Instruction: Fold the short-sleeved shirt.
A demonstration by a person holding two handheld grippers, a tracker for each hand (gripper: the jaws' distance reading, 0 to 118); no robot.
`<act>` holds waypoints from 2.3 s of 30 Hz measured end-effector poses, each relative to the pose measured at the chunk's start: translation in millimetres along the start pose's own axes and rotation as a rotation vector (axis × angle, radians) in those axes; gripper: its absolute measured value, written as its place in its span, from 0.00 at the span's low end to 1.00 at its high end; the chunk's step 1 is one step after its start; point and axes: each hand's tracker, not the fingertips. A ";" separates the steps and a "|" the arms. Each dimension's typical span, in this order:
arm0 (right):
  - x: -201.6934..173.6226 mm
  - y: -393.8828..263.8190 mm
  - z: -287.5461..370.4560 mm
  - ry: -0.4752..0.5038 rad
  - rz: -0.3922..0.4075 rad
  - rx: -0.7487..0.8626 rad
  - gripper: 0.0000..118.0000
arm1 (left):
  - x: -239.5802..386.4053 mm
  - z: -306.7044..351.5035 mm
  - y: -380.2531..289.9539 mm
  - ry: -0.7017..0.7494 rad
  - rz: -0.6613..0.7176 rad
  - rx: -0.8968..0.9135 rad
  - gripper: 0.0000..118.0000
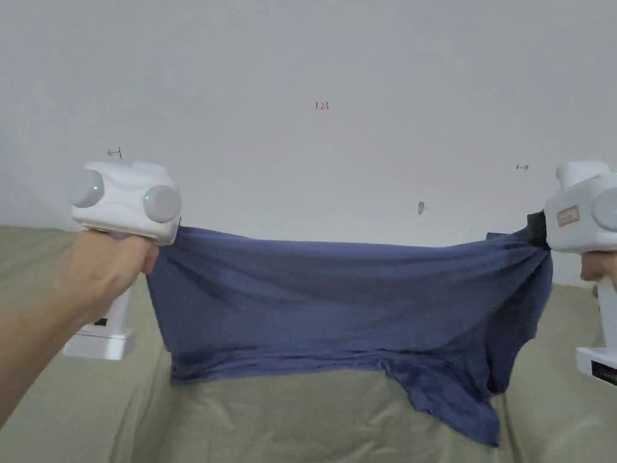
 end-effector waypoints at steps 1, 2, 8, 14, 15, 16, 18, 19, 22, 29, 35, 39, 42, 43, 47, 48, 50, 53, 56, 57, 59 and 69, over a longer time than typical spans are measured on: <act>-1.4 -17.7 3.0 0.026 0.010 -0.022 0.02 | -0.7 0.5 -15.2 -0.006 -0.009 -0.017 0.04; -4.6 -38.6 10.5 0.017 0.015 -0.046 0.02 | -2.3 3.7 -34.6 0.003 -0.025 -0.043 0.04; -4.0 -155.2 69.0 0.085 -0.051 -0.112 0.02 | -25.5 50.6 -142.5 -0.044 -0.046 -0.137 0.04; -13.4 -259.2 146.5 0.130 -0.020 -0.187 0.02 | -45.5 122.0 -242.8 -0.096 -0.041 -0.205 0.04; -13.4 -277.1 159.9 0.156 -0.031 -0.194 0.02 | -48.7 133.7 -258.3 -0.096 -0.035 -0.217 0.04; -14.4 -292.7 171.5 0.153 -0.036 -0.201 0.02 | -52.9 144.6 -271.3 -0.098 -0.029 -0.221 0.04; -15.4 -323.1 201.6 0.164 -0.035 -0.218 0.02 | -61.3 167.3 -297.9 -0.114 -0.017 -0.234 0.04; -15.1 -338.3 213.0 0.159 -0.040 -0.223 0.02 | -64.5 175.7 -308.5 -0.120 -0.023 -0.242 0.04; -9.7 -384.9 241.0 0.170 -0.094 -0.258 0.02 | -76.3 203.4 -340.5 -0.124 -0.019 -0.247 0.04; -6.1 -447.9 279.1 0.203 -0.132 -0.319 0.02 | -91.6 236.9 -389.4 -0.180 -0.025 -0.272 0.04; 4.5 -457.1 274.7 0.180 -0.185 -0.326 0.02 | -95.6 246.6 -400.0 -0.205 0.008 -0.291 0.04; 5.2 -453.9 270.3 0.187 -0.202 -0.331 0.07 | -95.6 240.6 -404.6 -0.209 0.034 -0.301 0.04; 2.2 -449.6 273.2 0.135 -0.158 -0.326 0.97 | -94.4 242.3 -407.8 -0.200 0.049 -0.271 0.78; 2.3 -450.1 273.4 0.143 -0.155 -0.328 1.00 | -95.2 241.3 -408.4 -0.196 0.050 -0.274 1.00; 2.0 -446.3 288.9 0.147 -0.132 -0.315 1.00 | -96.2 246.8 -378.9 -0.217 0.108 -0.273 0.98; 1.5 -447.0 291.1 0.149 -0.135 -0.313 1.00 | -94.1 255.2 -403.1 -0.210 0.109 -0.271 0.98; -7.4 -442.2 285.7 0.157 -0.146 -0.323 1.00 | -92.9 260.2 -402.7 -0.209 0.109 -0.276 0.94; -14.0 -441.6 298.8 0.150 -0.136 -0.275 0.19 | -98.4 265.7 -407.3 -0.221 0.128 -0.272 0.27; -10.8 -460.7 290.1 0.098 -0.064 -0.210 0.01 | -101.3 268.2 -414.0 -0.197 0.083 -0.219 0.00; -7.5 -459.7 288.0 0.130 -0.077 -0.244 0.01 | -104.3 266.7 -413.8 -0.199 0.103 -0.254 0.00; -13.0 -444.5 311.4 0.144 -0.135 -0.231 0.01 | -114.2 262.7 -412.5 -0.256 0.202 -0.286 0.00; -4.2 -457.5 296.9 0.131 -0.153 -0.247 0.01 | -120.7 260.0 -426.9 -0.200 0.169 -0.291 0.00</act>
